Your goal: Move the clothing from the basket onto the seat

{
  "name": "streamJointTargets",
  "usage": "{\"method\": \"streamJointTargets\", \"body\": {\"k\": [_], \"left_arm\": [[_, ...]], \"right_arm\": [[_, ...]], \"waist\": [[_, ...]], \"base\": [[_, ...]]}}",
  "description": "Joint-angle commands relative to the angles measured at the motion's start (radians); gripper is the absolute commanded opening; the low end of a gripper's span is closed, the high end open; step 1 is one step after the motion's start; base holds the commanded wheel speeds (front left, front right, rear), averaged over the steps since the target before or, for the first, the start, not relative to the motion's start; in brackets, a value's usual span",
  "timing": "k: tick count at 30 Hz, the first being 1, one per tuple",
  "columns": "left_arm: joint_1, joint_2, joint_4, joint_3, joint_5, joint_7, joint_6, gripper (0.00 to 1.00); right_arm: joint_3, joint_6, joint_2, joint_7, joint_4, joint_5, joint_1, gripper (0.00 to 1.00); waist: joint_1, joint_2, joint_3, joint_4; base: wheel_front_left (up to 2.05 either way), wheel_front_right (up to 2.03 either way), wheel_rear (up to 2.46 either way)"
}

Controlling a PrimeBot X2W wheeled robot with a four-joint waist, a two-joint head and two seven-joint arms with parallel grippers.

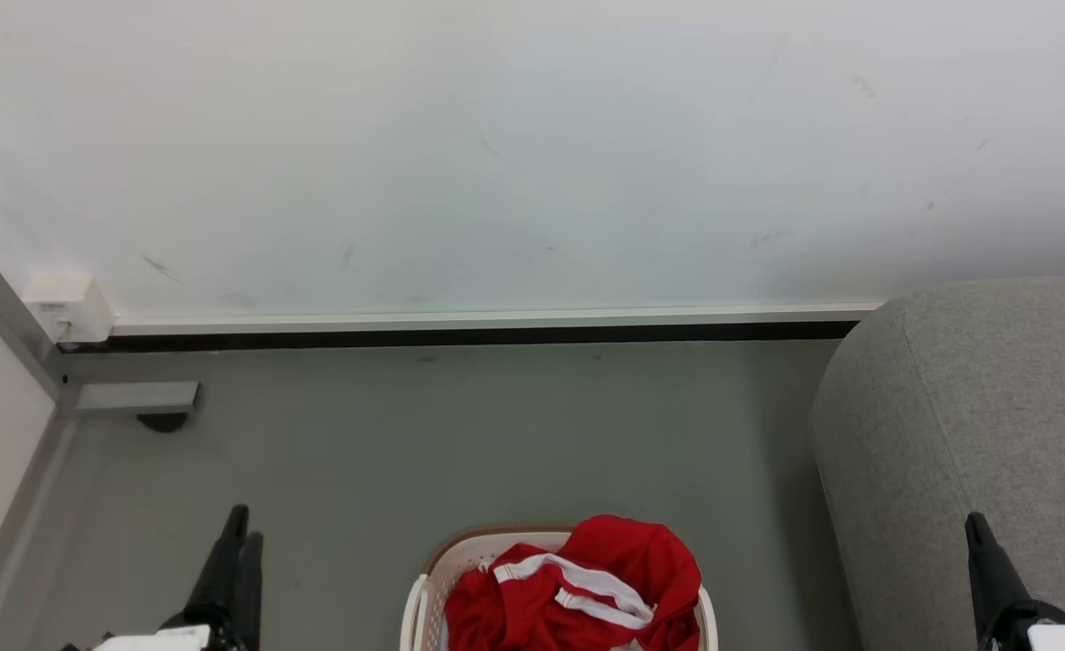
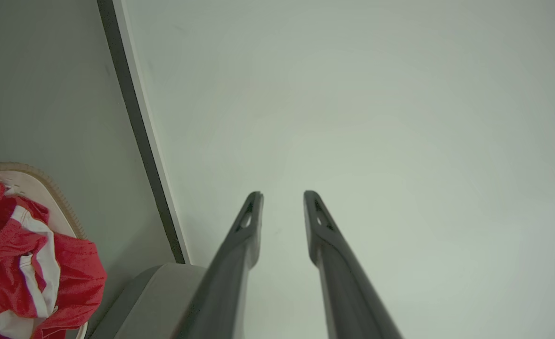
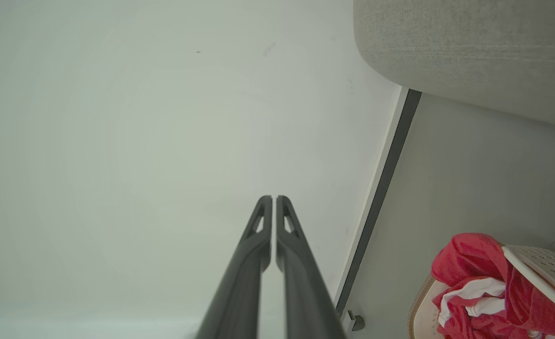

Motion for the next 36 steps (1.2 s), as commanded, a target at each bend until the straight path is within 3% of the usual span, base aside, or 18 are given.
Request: {"method": "streamJointTargets", "body": {"k": [1, 12, 28, 36], "left_arm": [[0.003, -0.001, 0.004, -0.003, 0.002, -0.003, 0.0, 1.0], [-0.009, 0.001, 0.002, -0.041, 0.084, -0.059, 0.006, 1.0], [-0.017, 0.003, -0.019, -0.075, 0.355, -0.128, 0.031, 1.0], [-0.016, 0.004, -0.029, -0.09, 0.517, -0.155, 0.043, 1.0]], "right_arm": [[0.003, 0.0, 0.001, -0.003, 0.002, -0.001, 0.004, 1.0], [0.036, 0.0, -0.002, -0.059, -0.016, -0.118, -0.001, 1.0], [0.113, 0.0, -0.033, -0.129, -0.056, -0.531, -0.012, 1.0], [0.155, -0.001, -0.053, -0.155, -0.061, -0.68, -0.015, 1.0]], "waist": [[0.0001, 0.0, 0.0, 0.0], [0.0001, 0.0, 0.001, 0.0], [0.0001, 0.0, 0.002, 0.001], [0.0, 0.0, 0.001, 0.001]], "base": [[0.0, 0.0, 0.0], [0.0, 0.0, 0.0], [0.0, 0.0, 0.0], [0.0, 0.0, 0.0]]}}
